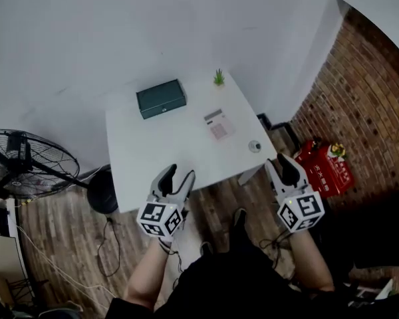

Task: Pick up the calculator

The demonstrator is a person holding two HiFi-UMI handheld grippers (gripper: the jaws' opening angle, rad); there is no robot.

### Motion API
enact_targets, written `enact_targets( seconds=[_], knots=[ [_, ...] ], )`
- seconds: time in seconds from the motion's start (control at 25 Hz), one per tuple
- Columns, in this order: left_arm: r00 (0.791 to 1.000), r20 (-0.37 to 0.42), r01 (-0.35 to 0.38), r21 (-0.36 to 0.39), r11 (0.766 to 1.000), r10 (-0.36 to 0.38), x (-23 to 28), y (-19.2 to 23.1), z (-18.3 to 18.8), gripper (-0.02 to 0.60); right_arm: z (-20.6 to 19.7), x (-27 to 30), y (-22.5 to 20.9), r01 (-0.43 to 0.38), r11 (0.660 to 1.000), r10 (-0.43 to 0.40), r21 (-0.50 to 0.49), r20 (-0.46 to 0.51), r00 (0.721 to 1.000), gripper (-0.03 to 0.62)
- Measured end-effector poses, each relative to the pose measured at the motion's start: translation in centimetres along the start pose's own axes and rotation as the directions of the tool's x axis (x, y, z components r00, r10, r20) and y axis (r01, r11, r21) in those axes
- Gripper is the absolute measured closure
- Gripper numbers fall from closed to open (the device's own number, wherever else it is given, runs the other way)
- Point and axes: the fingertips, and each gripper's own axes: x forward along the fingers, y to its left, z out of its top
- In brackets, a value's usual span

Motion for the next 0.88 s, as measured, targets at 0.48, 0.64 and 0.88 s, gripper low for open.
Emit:
enact_targets(
  seconds=[0.48, 0.64, 0.88],
  knots=[
    [0.986, -0.049, -0.161, -0.093, 0.983, 0.157, 11.5, 1.6, 0.6, 0.347, 0.3, 13.2, -11.1, -0.181, 0.98, 0.182, 0.08, -0.008, 0.983, 0.45],
    [0.976, -0.068, -0.212, -0.124, 0.969, 0.205, 14.0, 2.2, -0.2, 0.347, -1.0, 16.5, -13.2, -0.229, 0.967, 0.234, 0.113, -0.033, 0.972, 0.453],
    [0.967, -0.123, -0.243, -0.159, 0.957, 0.225, 16.3, 3.5, -1.6, 0.347, -3.1, 21.1, -14.6, -0.267, 0.948, 0.283, 0.173, -0.075, 0.956, 0.453]
  ],
)
